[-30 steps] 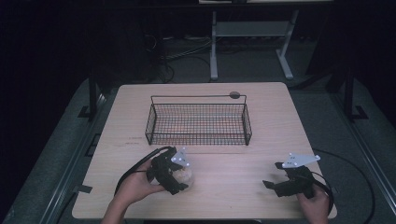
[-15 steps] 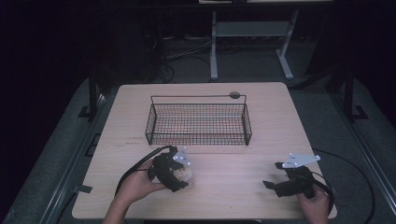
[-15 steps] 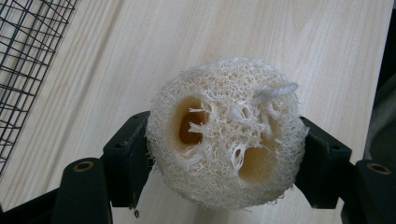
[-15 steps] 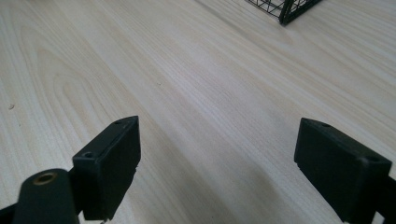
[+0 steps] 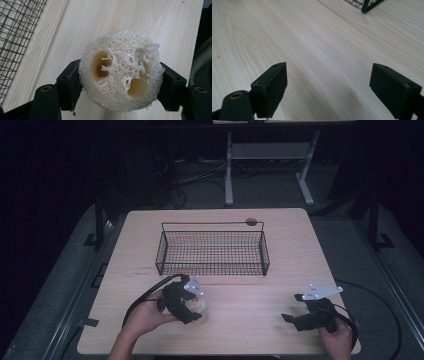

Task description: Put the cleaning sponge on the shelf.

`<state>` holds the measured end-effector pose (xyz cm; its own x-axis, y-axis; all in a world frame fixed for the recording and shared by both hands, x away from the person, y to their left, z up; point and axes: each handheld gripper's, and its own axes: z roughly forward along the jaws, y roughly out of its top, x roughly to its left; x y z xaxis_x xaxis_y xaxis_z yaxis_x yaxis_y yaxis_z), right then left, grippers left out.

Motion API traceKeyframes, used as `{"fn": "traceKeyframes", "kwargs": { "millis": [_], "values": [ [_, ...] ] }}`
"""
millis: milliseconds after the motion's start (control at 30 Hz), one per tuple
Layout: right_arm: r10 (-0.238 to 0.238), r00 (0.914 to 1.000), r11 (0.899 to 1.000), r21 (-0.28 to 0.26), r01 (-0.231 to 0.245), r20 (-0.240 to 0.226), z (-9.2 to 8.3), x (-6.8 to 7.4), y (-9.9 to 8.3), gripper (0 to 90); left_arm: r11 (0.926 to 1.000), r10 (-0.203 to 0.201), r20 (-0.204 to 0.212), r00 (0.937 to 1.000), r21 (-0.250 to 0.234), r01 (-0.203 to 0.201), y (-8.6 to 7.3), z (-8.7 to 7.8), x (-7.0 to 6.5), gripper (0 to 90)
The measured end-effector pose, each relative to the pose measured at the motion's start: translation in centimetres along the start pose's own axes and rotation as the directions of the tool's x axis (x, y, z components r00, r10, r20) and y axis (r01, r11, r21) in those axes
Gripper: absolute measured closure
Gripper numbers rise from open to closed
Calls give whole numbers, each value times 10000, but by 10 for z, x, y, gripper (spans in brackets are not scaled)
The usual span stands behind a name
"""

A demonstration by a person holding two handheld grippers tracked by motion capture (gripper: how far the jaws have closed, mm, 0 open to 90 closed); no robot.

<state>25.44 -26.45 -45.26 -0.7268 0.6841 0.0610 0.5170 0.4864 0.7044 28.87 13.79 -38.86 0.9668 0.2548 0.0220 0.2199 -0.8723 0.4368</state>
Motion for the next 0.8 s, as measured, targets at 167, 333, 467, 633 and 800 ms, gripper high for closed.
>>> {"fn": "traceKeyframes", "kwargs": {
  "millis": [167,333,467,633,800],
  "values": [
    [5,10000,10000,-23,-6,-31,0,-1,-1,142,10000,-43,43,10000,8,43,2,-4,3,296],
    [79,10000,10000,14,-79,-19,1,-2,-1,142,9999,-108,97,9999,54,108,5,-9,9,296],
    [22,10000,10000,57,-22,3,2,-2,-1,142,9999,-90,151,9998,92,89,8,-11,13,296],
    [25,10000,10000,80,-25,-30,3,-2,-1,142,9999,-77,162,9998,78,76,12,-16,17,296],
    [10,10000,10000,42,-10,-60,3,-2,-1,142,9999,-156,232,9996,11,155,14,-20,22,296]
  ]
}}
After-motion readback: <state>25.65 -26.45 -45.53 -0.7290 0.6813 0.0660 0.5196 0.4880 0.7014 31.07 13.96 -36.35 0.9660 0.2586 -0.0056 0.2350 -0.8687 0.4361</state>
